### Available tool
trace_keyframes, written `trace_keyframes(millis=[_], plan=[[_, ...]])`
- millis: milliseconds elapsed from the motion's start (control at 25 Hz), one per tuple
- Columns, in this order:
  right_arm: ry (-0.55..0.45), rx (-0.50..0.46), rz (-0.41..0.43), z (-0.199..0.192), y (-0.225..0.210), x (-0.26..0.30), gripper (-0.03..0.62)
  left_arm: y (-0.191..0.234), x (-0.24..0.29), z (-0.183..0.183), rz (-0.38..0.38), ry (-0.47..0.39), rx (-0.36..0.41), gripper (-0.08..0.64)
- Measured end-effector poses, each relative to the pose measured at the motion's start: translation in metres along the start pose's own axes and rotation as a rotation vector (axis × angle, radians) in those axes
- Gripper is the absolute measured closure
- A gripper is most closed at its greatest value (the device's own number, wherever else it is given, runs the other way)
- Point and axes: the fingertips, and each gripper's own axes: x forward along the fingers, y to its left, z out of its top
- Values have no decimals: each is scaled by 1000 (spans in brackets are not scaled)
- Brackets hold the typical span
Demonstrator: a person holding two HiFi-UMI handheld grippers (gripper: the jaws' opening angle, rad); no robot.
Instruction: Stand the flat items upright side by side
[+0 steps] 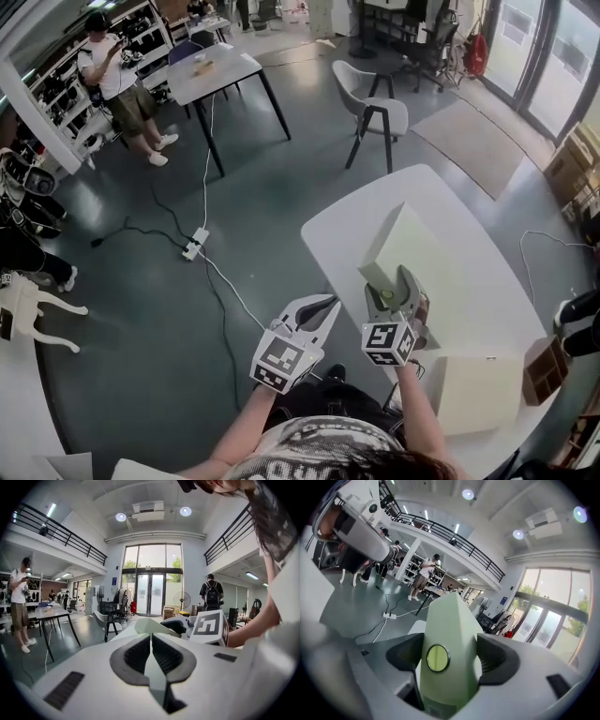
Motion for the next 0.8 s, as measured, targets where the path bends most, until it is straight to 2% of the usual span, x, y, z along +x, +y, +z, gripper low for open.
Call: trace_keyframes(millis=[400,600,800], plan=[[-108,178,-111,13,-73,-10,242,-16,45,20,-80,31,62,540],[-146,284,-181,17,-106,-13,245,-20,74,26,-162,49,91,540],[-148,339,-258,13,-137,3,250,-20,107,30,-261,56,141,540]])
